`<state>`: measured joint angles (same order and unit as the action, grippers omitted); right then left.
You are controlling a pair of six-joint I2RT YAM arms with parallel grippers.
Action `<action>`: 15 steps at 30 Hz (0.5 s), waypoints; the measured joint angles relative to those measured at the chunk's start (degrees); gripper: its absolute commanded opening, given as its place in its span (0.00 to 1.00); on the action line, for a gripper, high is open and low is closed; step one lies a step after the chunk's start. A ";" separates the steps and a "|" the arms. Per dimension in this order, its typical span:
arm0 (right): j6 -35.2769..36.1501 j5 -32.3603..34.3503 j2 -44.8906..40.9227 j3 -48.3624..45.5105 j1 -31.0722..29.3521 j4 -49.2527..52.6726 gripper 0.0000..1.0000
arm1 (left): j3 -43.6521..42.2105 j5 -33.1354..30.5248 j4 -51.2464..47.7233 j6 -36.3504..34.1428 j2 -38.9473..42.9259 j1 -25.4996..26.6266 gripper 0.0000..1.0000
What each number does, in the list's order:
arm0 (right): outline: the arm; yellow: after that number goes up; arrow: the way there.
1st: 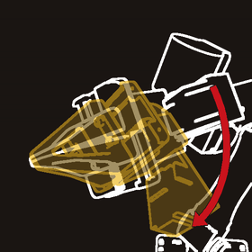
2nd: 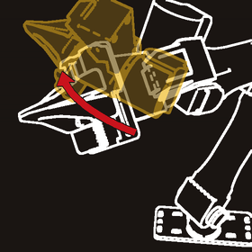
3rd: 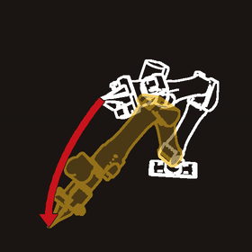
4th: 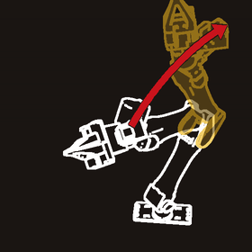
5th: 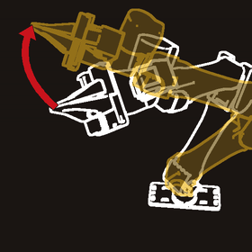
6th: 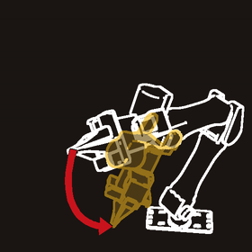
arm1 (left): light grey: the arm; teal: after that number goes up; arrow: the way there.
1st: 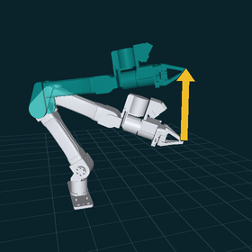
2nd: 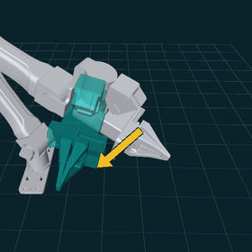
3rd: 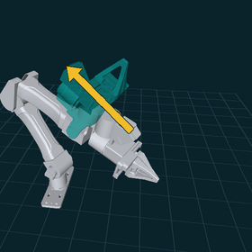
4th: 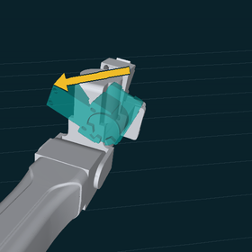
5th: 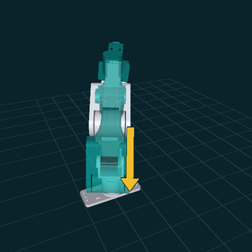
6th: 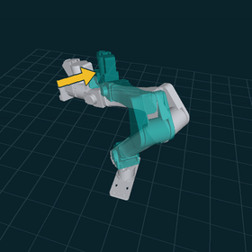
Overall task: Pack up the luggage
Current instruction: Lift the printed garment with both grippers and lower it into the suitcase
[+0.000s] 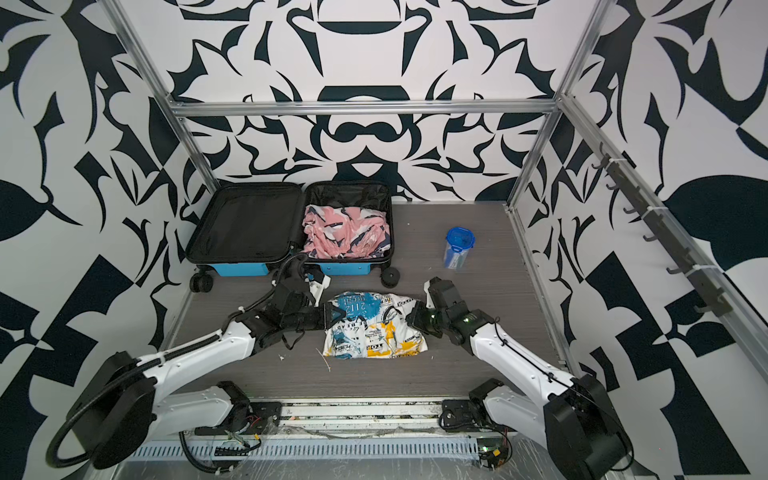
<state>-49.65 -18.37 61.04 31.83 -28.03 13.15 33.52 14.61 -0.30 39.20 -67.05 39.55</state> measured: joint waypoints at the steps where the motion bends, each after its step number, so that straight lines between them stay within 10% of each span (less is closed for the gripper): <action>1: 0.00 0.02 0.00 1.31 -0.17 0.31 0.00 | 1.38 -0.63 -1.75 -0.61 0.87 0.00 0.00; 15: 1.84 -0.72 9.25 21.27 -0.57 3.32 0.00 | 22.01 -6.03 -19.28 -11.04 -1.66 -3.41 0.00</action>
<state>-47.81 -19.09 70.28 53.10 -28.60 16.47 55.53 8.58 -19.57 28.16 -68.71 36.14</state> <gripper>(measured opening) 0.057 0.051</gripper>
